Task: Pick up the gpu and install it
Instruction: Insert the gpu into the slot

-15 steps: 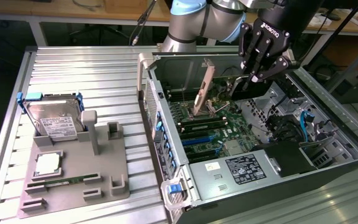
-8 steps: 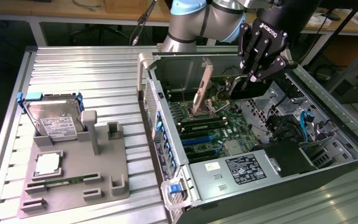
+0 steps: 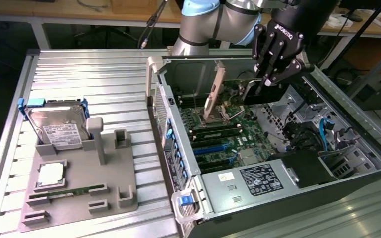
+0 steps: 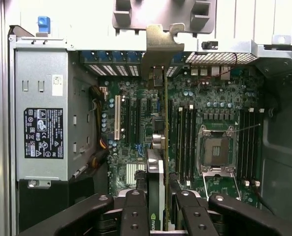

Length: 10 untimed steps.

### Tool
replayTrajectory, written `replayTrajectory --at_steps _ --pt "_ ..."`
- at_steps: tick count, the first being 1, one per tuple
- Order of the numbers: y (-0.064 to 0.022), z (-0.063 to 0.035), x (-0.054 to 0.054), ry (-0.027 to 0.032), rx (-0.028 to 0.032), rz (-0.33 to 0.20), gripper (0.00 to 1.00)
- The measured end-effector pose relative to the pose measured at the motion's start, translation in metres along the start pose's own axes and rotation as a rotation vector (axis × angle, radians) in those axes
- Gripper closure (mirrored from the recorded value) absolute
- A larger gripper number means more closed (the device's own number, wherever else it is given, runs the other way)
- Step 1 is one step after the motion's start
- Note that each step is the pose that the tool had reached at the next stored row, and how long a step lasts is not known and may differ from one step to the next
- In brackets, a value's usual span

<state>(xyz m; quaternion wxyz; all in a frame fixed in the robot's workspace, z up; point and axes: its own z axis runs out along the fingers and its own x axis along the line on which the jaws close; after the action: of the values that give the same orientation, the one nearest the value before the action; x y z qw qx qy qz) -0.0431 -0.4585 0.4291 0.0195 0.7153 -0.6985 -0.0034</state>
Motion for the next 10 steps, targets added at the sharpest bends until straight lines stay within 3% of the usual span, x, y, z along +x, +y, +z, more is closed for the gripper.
replayTrajectory --at_steps 1,5,10 --pt "-0.0001 0.0009 -0.0013 0.0 0.0006 0.0 0.73" --pt "-0.0002 0.004 -0.0045 0.0009 0.0122 -0.021 0.73" --pt "-0.0002 0.005 -0.0054 0.0013 0.0161 -0.026 0.73"
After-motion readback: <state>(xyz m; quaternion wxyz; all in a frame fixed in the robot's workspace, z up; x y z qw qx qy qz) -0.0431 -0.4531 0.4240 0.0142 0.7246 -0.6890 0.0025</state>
